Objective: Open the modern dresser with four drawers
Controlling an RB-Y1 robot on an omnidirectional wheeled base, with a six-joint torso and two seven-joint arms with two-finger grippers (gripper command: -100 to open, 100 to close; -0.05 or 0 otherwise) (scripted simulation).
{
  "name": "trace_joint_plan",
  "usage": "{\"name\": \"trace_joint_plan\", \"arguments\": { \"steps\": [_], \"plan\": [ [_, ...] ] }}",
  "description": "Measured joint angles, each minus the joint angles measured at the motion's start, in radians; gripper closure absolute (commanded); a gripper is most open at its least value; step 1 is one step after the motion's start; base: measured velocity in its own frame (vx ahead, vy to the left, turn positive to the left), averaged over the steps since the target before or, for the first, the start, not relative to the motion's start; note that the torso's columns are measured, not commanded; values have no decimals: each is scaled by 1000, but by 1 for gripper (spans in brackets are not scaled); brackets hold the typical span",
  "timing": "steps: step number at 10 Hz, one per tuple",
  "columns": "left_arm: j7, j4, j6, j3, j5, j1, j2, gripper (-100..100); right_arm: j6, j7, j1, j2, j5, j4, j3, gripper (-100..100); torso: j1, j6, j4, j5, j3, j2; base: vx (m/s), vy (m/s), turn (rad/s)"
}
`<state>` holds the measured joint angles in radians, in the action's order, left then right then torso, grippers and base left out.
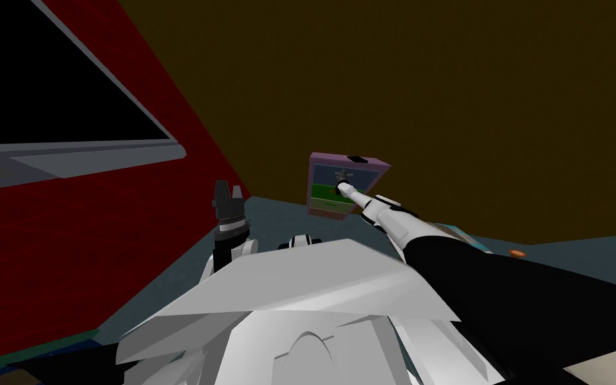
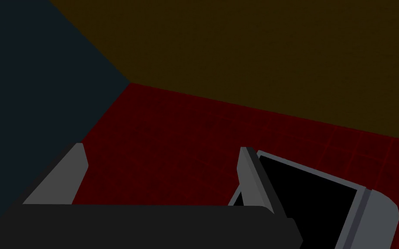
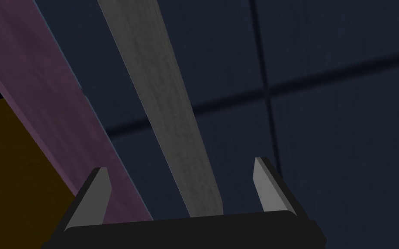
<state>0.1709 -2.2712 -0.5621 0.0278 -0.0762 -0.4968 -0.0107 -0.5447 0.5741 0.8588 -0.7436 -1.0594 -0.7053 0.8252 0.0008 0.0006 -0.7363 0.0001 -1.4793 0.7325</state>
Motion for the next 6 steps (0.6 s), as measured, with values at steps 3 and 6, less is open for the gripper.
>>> {"name": "trace_joint_plan", "arguments": {
  "steps": [3,6],
  "plan": [
    [0,0,0,0,0,0,0,0,51,19,-38,33,-38,-26,-51,100,-4,-3,7,-3,-8,-12,187,48,-272],
    [0,0,0,0,0,0,0,0,80,6,-84,21,-53,-74,-97,100,-10,-9,13,-10,-8,-11,3,-9,6]
  ]
}}
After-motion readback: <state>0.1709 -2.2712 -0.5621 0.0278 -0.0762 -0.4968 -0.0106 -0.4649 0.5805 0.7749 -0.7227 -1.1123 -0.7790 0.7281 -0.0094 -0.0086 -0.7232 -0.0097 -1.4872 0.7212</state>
